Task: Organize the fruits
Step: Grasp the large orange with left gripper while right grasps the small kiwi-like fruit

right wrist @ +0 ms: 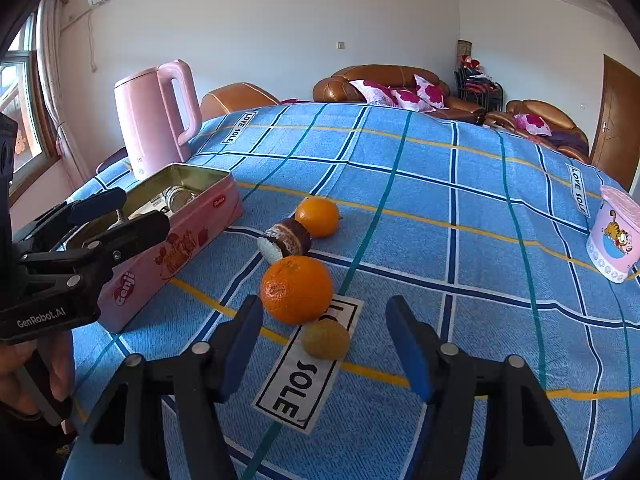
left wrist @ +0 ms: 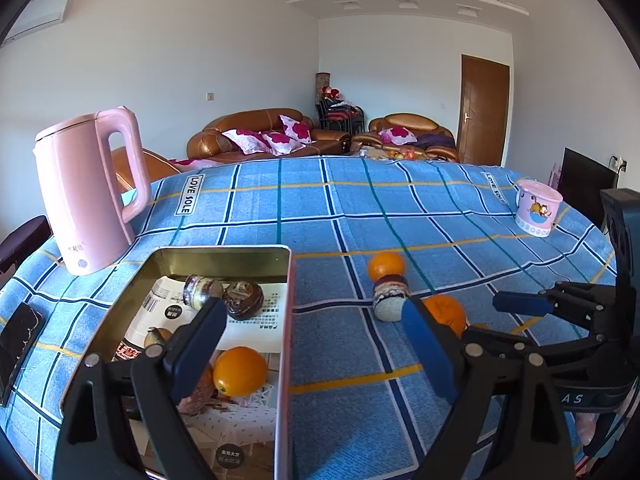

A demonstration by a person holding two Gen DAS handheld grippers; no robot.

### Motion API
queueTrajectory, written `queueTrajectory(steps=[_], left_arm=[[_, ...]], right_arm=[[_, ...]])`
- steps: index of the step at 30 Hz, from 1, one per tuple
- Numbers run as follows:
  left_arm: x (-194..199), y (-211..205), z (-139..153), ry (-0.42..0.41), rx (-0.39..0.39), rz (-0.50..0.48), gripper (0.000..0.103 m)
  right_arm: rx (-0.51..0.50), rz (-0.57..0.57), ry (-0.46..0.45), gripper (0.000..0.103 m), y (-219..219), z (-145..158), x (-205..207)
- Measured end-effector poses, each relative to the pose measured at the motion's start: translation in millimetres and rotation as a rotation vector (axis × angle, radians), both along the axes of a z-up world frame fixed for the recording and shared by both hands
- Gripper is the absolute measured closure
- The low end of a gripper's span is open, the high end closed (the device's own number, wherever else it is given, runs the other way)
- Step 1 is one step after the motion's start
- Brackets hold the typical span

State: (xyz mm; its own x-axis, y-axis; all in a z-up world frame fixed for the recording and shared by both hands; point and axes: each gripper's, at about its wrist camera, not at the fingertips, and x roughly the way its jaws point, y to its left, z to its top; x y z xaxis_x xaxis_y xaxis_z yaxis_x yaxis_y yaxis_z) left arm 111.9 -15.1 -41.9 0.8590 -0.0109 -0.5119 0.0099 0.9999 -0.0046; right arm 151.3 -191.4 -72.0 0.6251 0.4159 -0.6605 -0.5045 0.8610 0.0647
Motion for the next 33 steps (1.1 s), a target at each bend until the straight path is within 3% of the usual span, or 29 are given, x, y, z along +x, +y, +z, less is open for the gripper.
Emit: queueTrajectory(steps=[4,6,9,14,20,26,29,33], left_arm=[[3,-4,-2,0.011,-0.004,-0.012,0.012],[4,-5,-2,0.013,-0.002,-0.015,0.012],[5,-7,-2,0.016,-0.006,-0.020,0.012],[9,-16,-4,0.029,-0.003,-0.043,0.012],[18,-36,-7,0.060,-0.006,-0.097,0.013],[34,-58,-18,0.146,-0.045,-0.159,0.029],[37,-65,-20,0.165,-0.068,-0.178,0.032],[43,-77,-25,0.207,-0.064,-0.205,0.043]], right_arm=[[-0.023,0.030,0.069,0.060,6,-10,8],[-0.044,0.038,0.100,0.062,9,-15,12],[-0.062,0.051,0.092,0.073,11,-15,8],[-0.062,-0.003,0.028,0.073,3,-7,3],[0.007,-0.116,-0.031,0.073,-20,7,11],[0.013,-0.219,-0.071,0.073,-31,10,22],[0.024,-0.235,-0.080,0.073,-35,12,22],[0.035,-0.233,-0.065,0.073,-38,10,24]])
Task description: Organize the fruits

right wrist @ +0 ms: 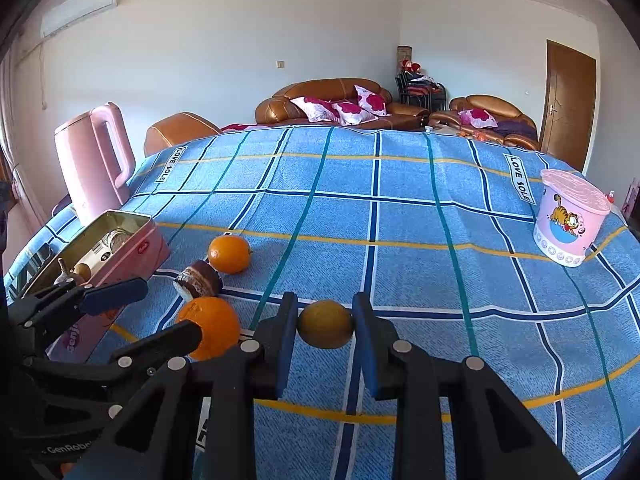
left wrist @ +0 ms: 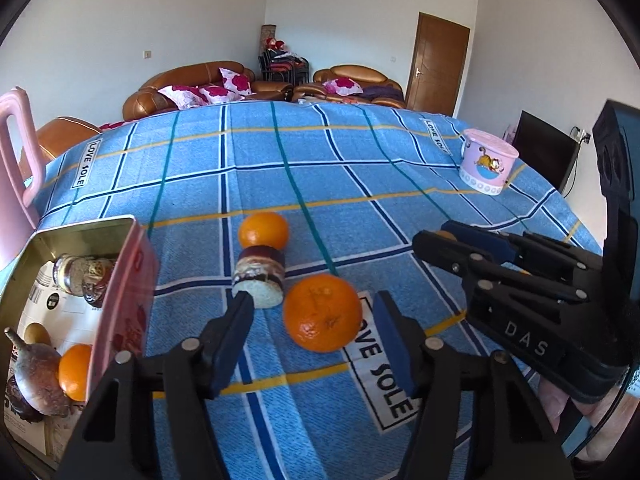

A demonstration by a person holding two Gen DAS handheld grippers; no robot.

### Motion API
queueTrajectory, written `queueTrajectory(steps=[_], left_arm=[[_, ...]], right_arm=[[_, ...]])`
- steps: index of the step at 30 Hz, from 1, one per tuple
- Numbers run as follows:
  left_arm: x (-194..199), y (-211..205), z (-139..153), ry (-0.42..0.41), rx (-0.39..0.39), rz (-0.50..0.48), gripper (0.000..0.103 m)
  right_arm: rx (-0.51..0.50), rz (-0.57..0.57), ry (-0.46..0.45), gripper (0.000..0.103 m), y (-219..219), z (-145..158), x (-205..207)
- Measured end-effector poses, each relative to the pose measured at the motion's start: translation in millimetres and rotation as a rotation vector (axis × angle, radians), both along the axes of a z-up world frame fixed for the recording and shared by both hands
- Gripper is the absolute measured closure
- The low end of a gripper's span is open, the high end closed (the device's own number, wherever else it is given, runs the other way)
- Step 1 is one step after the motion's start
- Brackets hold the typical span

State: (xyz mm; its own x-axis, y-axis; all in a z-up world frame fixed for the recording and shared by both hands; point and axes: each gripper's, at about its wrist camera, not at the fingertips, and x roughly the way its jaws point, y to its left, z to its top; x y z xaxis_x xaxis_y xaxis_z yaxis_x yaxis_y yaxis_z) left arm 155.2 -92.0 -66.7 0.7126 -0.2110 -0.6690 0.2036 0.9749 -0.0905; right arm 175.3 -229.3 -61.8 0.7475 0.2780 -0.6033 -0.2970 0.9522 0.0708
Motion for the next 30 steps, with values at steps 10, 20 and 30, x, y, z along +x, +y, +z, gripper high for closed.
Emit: queueTrajectory(steps=[10,20,30], left_arm=[[15,-6,-9,0.071,0.005,-0.003,0.055],[5,-1,1,-0.006,0.004,0.032,0.055],[-5,0,9,-0.083,0.023,0.056,0.055]], right_arm=[[0.017,0.013,0.020,0.073,-3,-2,2],[0.052,0.046,-0.018,0.073,-5,2,-5],[0.073,0.076,-0.059,0.073,-5,6,-12]])
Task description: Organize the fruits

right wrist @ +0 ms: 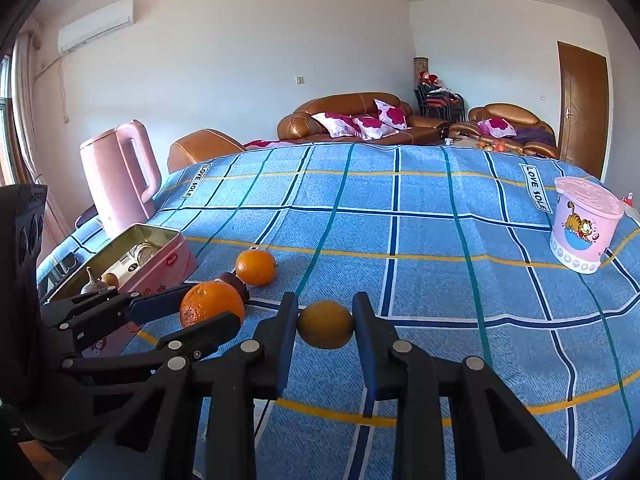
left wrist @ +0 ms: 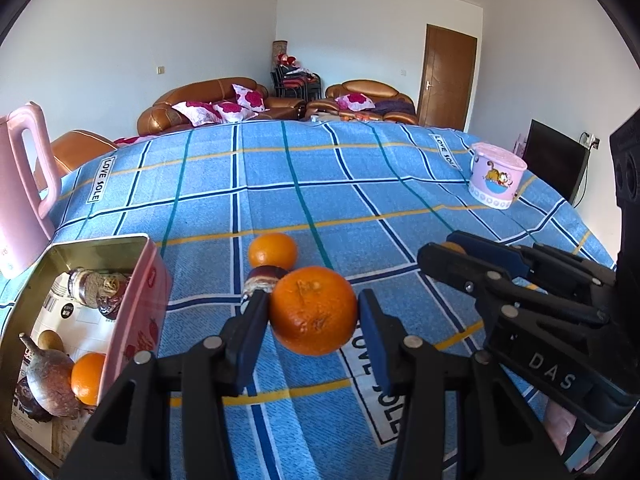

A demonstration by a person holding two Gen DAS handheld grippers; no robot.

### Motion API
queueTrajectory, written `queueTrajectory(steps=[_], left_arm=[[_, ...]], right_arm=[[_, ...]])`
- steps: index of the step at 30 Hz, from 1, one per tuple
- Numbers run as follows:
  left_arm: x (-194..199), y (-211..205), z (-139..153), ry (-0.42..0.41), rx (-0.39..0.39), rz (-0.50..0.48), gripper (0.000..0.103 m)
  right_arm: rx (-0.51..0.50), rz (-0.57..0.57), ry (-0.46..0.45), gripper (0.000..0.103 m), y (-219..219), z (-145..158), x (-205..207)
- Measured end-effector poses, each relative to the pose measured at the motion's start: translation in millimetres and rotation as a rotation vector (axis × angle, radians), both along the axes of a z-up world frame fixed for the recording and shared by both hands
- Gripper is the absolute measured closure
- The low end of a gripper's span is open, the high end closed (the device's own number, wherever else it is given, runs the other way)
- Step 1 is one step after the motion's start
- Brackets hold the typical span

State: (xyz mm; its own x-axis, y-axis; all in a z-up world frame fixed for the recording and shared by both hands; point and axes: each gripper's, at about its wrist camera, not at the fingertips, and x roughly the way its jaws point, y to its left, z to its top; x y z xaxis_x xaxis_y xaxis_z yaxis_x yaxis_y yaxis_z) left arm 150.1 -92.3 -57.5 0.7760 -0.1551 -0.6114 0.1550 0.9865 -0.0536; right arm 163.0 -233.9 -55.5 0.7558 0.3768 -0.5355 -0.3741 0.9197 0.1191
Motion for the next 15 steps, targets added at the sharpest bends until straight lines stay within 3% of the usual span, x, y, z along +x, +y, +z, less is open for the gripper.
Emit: queueTrajectory(steps=[15], left_arm=[[-10.1,6.6,6.9,-0.063,-0.017,0.024,0.055]], right_arm=[[0.011,0.015,-0.055,0.073,-1.2,5.4,-8.4]])
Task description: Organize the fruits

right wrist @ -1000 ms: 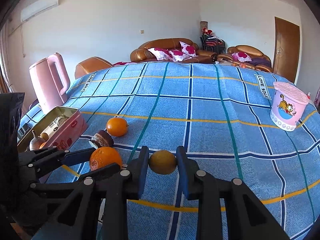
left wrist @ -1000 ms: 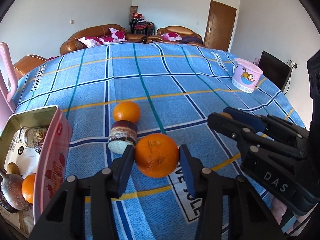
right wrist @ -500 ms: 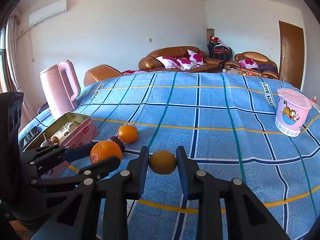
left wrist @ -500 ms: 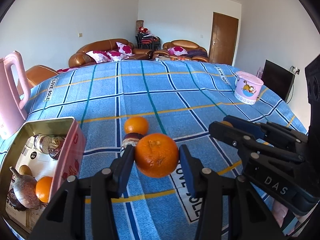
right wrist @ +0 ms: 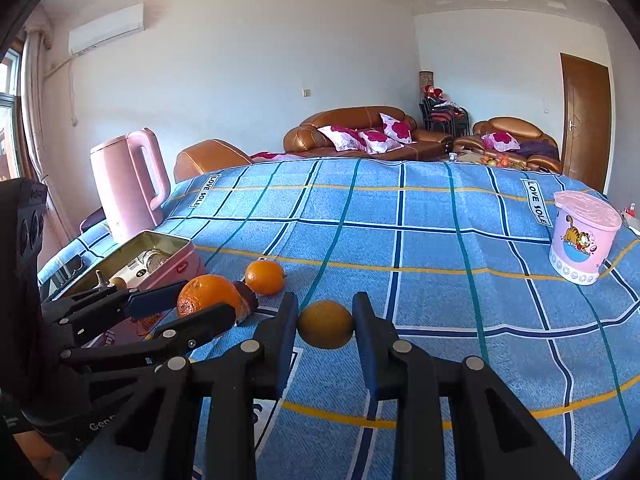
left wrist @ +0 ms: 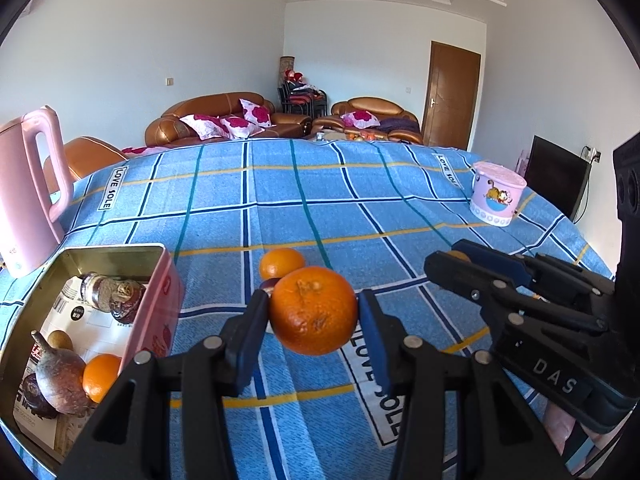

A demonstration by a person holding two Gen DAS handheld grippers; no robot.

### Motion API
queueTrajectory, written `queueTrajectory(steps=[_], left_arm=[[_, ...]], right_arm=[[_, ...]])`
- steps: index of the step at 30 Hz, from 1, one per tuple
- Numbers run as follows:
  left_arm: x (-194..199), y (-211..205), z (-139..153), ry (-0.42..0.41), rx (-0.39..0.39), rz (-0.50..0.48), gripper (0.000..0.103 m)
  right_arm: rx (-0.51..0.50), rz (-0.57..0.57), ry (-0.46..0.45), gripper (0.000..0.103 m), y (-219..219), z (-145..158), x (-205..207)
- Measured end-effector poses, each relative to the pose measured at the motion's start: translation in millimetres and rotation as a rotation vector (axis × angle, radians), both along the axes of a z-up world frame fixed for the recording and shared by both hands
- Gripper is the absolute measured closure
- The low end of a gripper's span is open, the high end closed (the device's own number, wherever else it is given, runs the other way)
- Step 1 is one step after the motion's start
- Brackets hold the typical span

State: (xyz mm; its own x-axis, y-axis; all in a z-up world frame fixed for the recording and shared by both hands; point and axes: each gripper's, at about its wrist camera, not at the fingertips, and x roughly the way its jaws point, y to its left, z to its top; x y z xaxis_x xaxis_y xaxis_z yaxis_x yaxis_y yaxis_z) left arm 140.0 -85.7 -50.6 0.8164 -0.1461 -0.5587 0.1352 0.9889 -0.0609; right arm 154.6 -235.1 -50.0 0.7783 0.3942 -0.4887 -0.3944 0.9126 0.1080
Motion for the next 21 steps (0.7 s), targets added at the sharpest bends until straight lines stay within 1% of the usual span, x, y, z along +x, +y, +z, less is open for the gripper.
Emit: queueTrajectory(steps=[21], left_arm=[[-13,0,7,-0.080,0.005,0.014,0.055]], right_arm=[[0.011,0.006,-0.080,0.073,-3,7,-14]])
